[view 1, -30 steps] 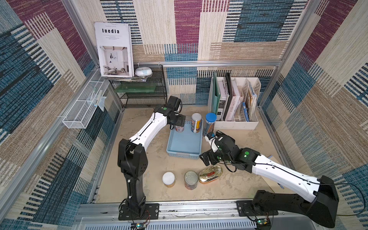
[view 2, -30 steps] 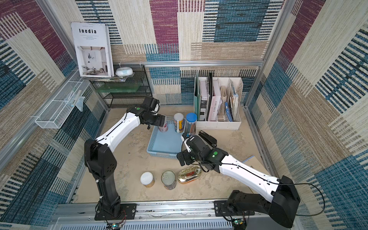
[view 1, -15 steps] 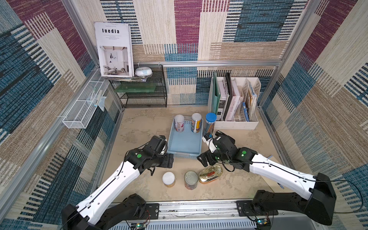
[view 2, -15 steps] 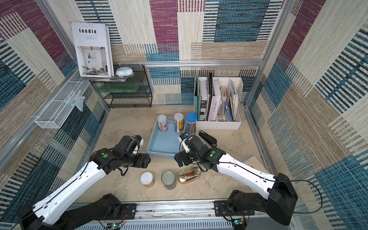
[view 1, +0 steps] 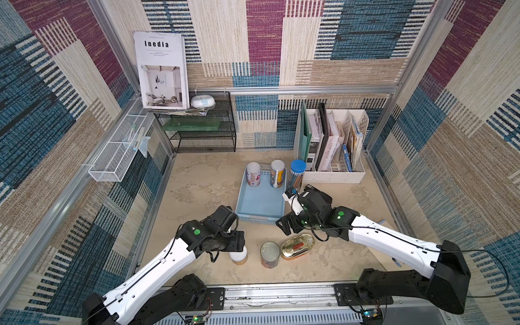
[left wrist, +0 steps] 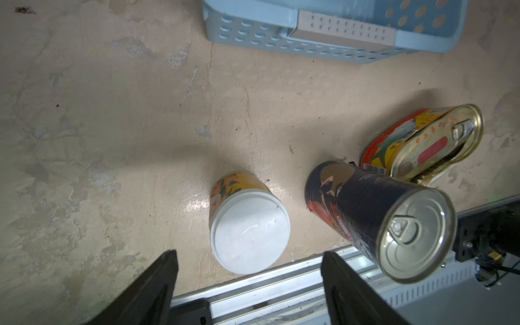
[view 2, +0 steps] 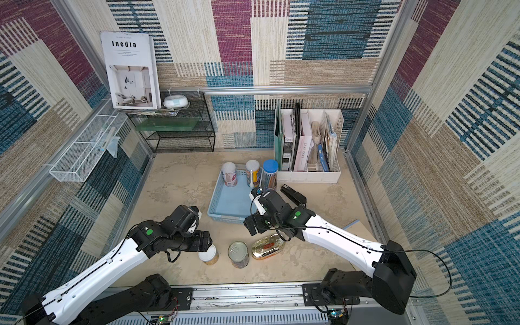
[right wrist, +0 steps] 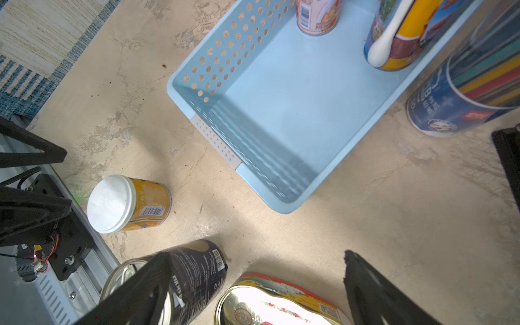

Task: Put the canned food in the basket
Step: Pick up the canned food from the center of the board.

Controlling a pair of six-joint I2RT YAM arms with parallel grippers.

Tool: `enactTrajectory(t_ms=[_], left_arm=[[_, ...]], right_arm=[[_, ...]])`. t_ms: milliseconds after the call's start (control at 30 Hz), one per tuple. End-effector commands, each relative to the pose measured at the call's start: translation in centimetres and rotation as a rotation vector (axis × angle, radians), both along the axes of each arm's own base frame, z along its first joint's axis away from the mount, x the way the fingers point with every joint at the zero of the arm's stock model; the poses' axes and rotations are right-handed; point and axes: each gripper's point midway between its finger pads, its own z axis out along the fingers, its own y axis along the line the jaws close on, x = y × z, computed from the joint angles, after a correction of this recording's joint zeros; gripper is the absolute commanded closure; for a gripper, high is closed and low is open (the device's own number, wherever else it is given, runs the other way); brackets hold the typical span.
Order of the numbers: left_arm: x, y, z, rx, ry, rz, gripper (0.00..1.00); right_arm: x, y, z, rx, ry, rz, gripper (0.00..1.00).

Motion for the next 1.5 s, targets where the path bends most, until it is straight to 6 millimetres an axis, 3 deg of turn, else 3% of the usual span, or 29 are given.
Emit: enactTrajectory(t_ms=[0,400,900,1100,1467], left_arm=[[0.1,0.2,-0.8,0.024,0.012,0.036,0.16],[-1.6,-0.5,-4.9,0.068,0.079,0.036,0.16],[-2.9,-0.9,-5.6,0.058,0.093,0.006,0.11],[-2.4,-1.0,-6.5,0.098,0.096,-0.003,0.11],[-1.0,-1.0,-8.4,0.217,0.104,-0.041,0.31]], right_arm=[[0.1,0.2,0.0,0.003,-0.008,0.011,0.01],[0.2,0.5,-0.5,-0.01,-0.002,0.02,0.01],[0.1,0.6,-1.0,-0.019,0.01,0.028,0.01],[0.1,0.7,-1.2,-0.022,0.014,0.032,0.01],[-0.1,0.4,-1.9,-0.036,0.023,0.028,0.01]])
